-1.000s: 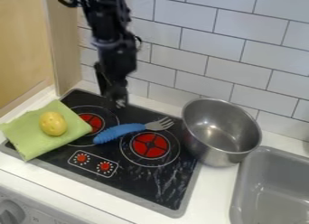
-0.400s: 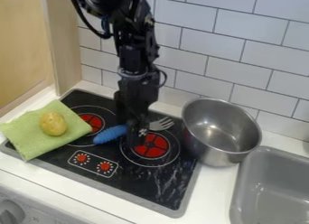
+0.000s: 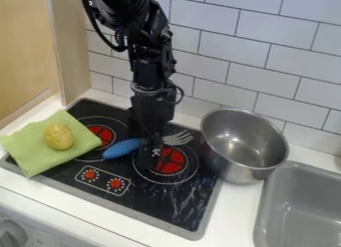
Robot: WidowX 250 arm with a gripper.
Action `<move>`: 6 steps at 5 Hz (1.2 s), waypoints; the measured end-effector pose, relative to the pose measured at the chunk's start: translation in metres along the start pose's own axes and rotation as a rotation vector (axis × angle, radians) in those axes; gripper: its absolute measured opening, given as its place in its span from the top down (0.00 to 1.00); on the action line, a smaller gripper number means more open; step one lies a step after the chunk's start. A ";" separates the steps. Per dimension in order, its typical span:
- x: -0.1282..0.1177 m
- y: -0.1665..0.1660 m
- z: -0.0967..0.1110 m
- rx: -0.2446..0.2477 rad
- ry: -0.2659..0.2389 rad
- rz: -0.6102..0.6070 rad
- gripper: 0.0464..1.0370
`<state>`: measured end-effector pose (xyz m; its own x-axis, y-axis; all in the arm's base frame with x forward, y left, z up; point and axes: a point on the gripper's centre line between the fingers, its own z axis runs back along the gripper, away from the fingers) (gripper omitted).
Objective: Move the blue fork to the upper left side of the stove
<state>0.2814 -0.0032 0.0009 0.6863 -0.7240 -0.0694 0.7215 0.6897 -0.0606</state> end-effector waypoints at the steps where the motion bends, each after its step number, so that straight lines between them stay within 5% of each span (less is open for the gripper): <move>1: 0.002 0.004 0.001 0.005 -0.004 -0.001 0.40; 2: 0.002 0.004 0.000 0.003 -0.001 -0.004 0.67; 4: -0.004 0.003 0.001 -0.013 0.043 -0.005 0.69; 6: -0.006 0.015 0.023 0.002 0.018 -0.017 0.69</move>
<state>0.2902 0.0112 0.0235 0.6718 -0.7357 -0.0866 0.7335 0.6770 -0.0602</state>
